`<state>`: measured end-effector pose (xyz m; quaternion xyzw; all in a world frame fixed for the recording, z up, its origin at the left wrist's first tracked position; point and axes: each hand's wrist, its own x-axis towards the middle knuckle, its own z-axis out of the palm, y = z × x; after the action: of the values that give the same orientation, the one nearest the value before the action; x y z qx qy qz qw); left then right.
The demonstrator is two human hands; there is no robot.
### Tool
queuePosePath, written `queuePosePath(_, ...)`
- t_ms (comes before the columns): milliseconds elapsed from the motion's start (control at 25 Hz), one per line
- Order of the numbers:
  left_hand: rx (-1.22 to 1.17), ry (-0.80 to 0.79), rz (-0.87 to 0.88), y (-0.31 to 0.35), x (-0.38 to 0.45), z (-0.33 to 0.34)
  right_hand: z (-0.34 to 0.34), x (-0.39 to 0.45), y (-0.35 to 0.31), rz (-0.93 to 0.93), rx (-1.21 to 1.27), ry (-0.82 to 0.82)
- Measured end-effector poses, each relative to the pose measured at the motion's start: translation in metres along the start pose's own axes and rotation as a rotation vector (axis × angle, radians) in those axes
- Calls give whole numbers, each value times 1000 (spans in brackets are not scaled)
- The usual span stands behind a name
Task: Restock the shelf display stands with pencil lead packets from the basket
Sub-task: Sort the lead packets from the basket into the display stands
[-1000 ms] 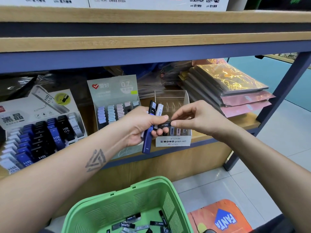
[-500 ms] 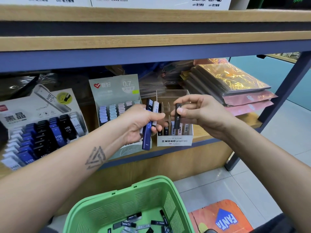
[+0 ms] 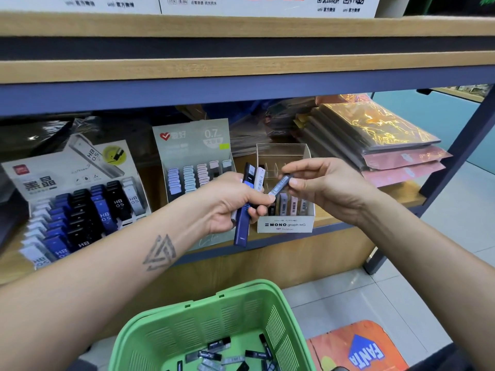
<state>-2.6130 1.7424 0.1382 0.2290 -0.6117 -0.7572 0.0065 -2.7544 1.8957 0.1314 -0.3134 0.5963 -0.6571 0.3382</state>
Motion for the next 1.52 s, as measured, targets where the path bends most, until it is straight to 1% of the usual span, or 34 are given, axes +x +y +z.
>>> queuePosePath(120,44,55,42,0,-3,-2,2,1,1,-4,-23,-12)
queuePosePath(280,44,76,47,-1,-4,-4,2,2,1,-19,-27,-29)
queuePosePath(440,13,38,29,2,-7,-5,0,1,0,-52,-18,-33)
queuePosePath(640,-79,8,-4,4,-11,-8,0,2,-3,-70,-111,33)
queuePosePath(720,-78,6,-10,5,-13,-8,1,1,-4,-77,-145,26)
queuePosePath(760,-59,11,-7,5,-13,-9,2,0,-6,-107,-224,12)
queuePosePath(840,-6,27,10,6,-14,-10,7,-4,-10,-211,-520,-45)
queuePosePath(920,47,51,31,8,-16,-10,17,-6,-11,-306,-795,-152)
queuePosePath(1000,109,93,60,10,-16,-9,27,-6,-9,-342,-904,-200)
queuePosePath(1040,141,123,83,11,-16,-8,29,-6,-9,-324,-904,-185)
queuePosePath(1120,179,189,140,11,-13,-6,27,-5,-12,-223,-806,-146)
queuePosePath(1280,280,248,254,14,-9,-5,29,-8,-11,-81,-572,-195)
queuePosePath(1360,345,238,286,15,-9,-2,31,-8,-10,-53,-433,-196)
queuePosePath(1400,355,234,291,15,-9,-1,31,-8,-10,-56,-403,-188)
queuePosePath(1520,283,235,262,14,-8,1,31,-8,-11,-99,-457,-150)
